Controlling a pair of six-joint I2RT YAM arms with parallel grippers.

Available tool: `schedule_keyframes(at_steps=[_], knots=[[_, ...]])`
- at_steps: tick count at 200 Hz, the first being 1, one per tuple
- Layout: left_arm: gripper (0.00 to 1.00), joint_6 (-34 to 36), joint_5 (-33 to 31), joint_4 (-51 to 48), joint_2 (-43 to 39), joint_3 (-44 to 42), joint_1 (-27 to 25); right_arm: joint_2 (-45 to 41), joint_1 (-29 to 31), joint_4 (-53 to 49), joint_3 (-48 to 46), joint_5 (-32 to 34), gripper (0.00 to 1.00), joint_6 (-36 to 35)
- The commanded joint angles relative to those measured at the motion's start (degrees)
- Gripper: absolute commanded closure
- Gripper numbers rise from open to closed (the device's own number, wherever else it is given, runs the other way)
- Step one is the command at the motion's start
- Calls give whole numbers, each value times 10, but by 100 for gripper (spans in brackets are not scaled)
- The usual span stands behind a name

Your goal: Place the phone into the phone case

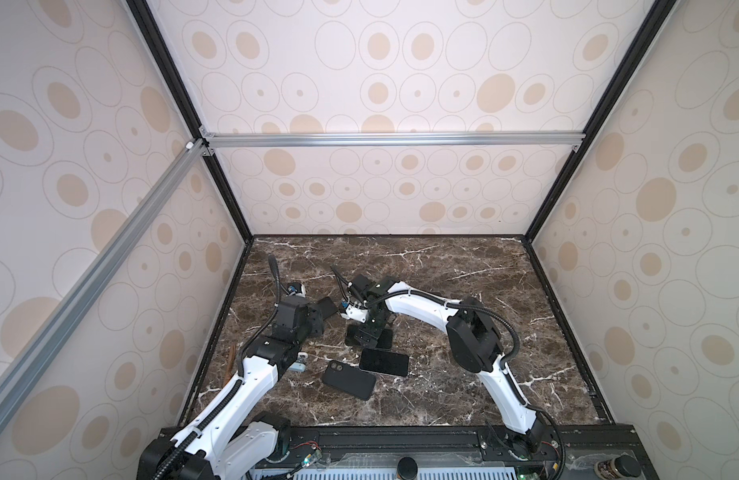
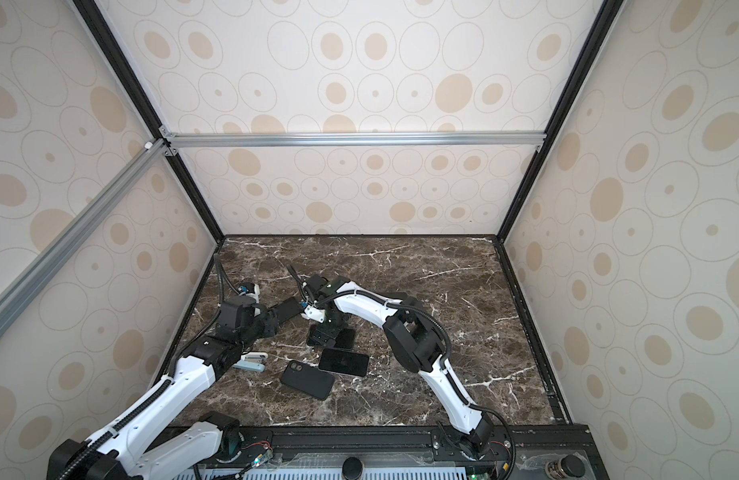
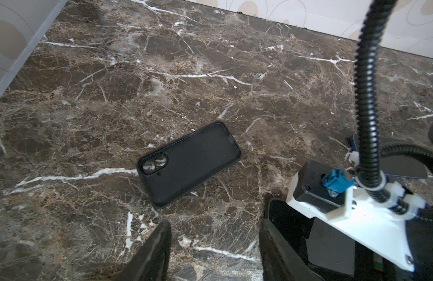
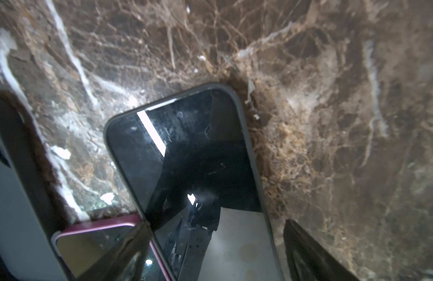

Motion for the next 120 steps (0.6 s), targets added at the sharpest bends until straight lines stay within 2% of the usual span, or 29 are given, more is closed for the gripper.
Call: schedule_keyframes(at_steps=[1,18,22,27,61,91,120], knots=[[42,-7,-5,9,-7,10,3,10,8,-21,-8,27,12,-39],[42,-5,-2,9,-3,11,3,22,8,-41,6,19,11,-47],[42,-4,-3,9,-4,11,3,23,8,-42,7,17,6,-49],[42,-3,-3,9,-4,10,3,24,8,-43,8,12,5,-52],[42,-2,0,12,-5,9,3,34,8,-54,26,-9,4,-50],[42,-2,-2,13,-7,4,3,49,17,-35,25,88,6,-43],[42,-1,-3,15,-11,3,4,62,17,-35,45,80,6,-24]])
